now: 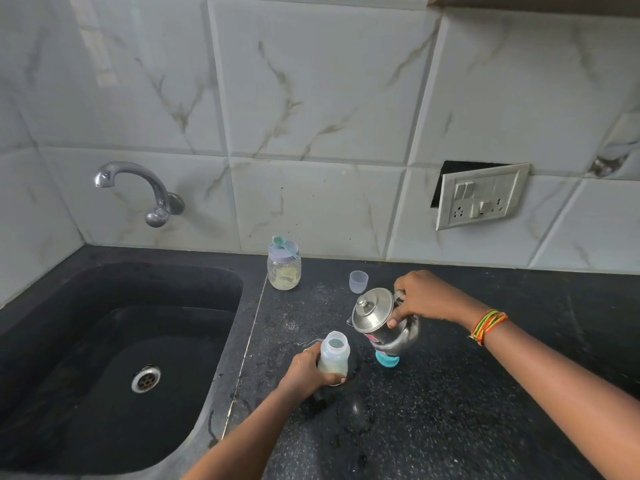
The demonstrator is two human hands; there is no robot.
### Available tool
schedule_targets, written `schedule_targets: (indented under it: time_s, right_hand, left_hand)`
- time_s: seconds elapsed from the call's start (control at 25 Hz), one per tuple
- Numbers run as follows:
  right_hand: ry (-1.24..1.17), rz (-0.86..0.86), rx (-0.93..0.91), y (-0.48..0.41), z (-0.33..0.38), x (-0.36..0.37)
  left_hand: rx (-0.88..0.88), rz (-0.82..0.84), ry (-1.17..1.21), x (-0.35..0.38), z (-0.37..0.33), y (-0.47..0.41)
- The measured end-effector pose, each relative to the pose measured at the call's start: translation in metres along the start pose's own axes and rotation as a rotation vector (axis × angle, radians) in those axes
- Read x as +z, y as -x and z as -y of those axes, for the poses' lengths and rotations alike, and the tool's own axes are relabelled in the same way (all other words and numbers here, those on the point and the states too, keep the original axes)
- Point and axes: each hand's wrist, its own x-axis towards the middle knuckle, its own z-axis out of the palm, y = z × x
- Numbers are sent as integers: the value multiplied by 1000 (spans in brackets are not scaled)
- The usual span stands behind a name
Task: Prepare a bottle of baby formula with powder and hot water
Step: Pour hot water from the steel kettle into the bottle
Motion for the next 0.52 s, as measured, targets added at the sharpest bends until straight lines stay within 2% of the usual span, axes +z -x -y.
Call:
schedule_targets:
  time_s: [0.2,0.52]
  right_hand:
    - [121,64,-35,2,20,2]
    - [282,66,-67,-2,36,6]
  left_hand:
    - [-3,-39,9,5,0,5]
    - [-36,-24,58,6,3,5]
